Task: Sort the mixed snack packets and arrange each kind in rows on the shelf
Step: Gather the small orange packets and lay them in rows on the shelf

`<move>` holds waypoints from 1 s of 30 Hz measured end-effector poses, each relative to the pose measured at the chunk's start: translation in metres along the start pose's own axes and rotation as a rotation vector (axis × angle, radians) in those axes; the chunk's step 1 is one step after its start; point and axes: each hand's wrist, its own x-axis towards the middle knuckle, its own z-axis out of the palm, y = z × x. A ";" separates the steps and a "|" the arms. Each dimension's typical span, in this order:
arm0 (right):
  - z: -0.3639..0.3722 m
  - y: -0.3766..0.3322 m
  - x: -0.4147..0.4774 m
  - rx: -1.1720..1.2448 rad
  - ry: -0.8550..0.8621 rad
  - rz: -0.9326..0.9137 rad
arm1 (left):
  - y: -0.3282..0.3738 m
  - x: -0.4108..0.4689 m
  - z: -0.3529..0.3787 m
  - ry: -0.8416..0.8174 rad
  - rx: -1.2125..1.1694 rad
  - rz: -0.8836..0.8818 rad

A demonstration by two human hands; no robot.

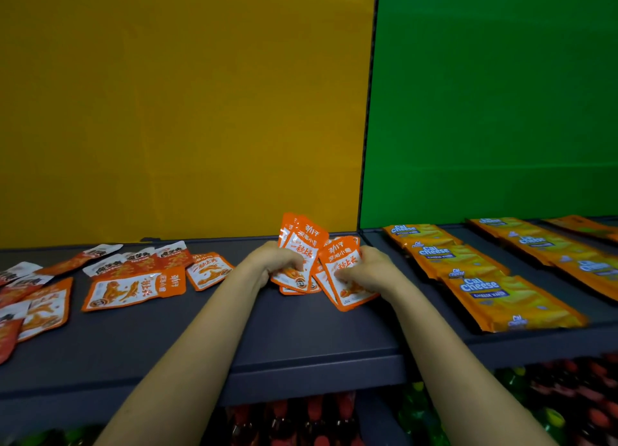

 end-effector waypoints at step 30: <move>-0.266 0.266 -0.285 0.604 0.909 0.231 | 0.084 -0.156 0.310 -0.631 -0.429 0.332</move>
